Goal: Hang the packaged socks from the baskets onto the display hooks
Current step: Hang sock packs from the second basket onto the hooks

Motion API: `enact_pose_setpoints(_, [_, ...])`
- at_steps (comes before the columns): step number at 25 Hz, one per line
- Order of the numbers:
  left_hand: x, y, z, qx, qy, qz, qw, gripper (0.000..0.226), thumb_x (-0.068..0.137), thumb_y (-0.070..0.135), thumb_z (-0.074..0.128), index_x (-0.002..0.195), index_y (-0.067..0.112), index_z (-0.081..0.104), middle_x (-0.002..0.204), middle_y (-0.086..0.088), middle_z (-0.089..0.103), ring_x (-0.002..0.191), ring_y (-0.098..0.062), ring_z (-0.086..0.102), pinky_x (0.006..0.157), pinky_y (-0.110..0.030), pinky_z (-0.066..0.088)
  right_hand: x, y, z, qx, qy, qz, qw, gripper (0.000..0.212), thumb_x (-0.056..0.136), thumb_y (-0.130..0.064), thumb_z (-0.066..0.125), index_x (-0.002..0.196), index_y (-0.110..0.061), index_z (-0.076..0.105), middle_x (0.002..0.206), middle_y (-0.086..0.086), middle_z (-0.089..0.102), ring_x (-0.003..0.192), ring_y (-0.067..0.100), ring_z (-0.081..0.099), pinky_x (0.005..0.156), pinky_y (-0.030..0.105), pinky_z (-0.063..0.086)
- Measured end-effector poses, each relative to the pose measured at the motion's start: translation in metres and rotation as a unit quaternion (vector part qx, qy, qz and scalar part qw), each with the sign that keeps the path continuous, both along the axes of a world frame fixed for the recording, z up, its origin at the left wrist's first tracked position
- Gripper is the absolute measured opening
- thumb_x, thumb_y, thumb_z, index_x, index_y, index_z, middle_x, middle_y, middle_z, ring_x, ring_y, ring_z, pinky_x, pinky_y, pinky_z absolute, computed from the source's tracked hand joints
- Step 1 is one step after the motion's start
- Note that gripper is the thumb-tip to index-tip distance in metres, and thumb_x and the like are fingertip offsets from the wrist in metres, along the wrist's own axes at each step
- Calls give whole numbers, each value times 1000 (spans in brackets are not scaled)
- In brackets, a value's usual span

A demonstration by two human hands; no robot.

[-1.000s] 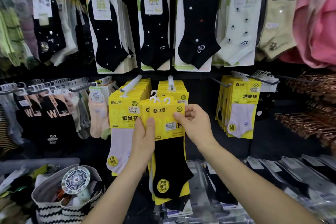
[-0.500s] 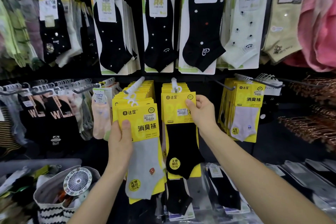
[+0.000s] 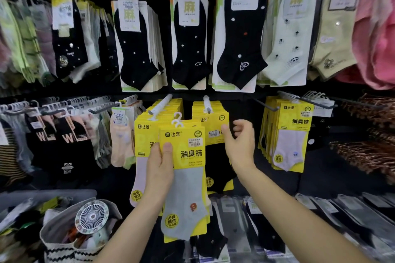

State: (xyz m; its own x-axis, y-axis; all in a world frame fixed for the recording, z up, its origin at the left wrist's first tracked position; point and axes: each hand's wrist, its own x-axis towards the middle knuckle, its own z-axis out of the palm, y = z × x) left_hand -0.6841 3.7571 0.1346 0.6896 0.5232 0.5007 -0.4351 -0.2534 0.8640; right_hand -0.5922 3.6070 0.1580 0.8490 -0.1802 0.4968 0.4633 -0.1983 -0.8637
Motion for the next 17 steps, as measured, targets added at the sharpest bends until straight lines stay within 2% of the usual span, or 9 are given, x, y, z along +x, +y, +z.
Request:
enact_pose_setpoints(2, [2,-9,1,0,1,-9,1000,16,99,25,39,91,24,52,93,11,60,86,2,57,73,-14,45,-17,0,-8,19,2,117,993,17,85,-38,64,88,-25,53,90,-4,60,82,9,56,71,16,46])
enact_pose_setpoints(5, [5,-22,0,-10,-5,-15,1000,16,99,24,40,89,21,52,88,11,59,73,15,54,63,-3,42,-32,-6,-6,87,63,226,968,28,80,-45,62,81,-18,58,77,-6,66,64,-1,59,56,10,45])
enact_pose_setpoints(7, [5,-29,-1,3,-12,-21,1000,13,98,23,41,93,19,53,91,12,60,75,17,56,64,-2,42,-34,-10,-5,85,72,236,965,34,74,-44,67,81,-11,58,74,-1,66,64,3,59,57,17,47])
enact_pose_setpoints(9, [6,-35,-1,5,-12,-35,999,11,97,23,42,97,21,53,93,13,61,78,15,58,65,-3,44,-35,-11,-5,62,66,216,972,31,74,-30,75,83,-5,60,82,13,65,74,14,58,67,31,52])
enact_pose_setpoints(10, [6,-37,-1,-2,-9,-43,999,10,96,23,44,99,21,54,95,12,62,79,14,59,65,-5,45,-35,-12,-5,66,63,209,974,27,74,-24,76,84,-4,61,83,14,67,76,16,60,69,32,54])
enact_pose_setpoints(13, [8,-36,-3,-33,-4,-47,998,15,96,24,45,107,19,53,99,13,62,85,10,60,67,-10,48,-32,-17,-6,98,57,214,970,9,81,-17,71,83,-13,63,77,0,73,72,10,68,57,20,54])
enact_pose_setpoints(17, [8,-20,-6,-42,-9,7,999,11,99,23,41,97,24,52,98,9,61,94,-8,58,80,-28,46,-25,-23,-6,124,55,185,973,6,87,-16,64,86,-18,59,71,-5,73,66,6,69,53,20,54])
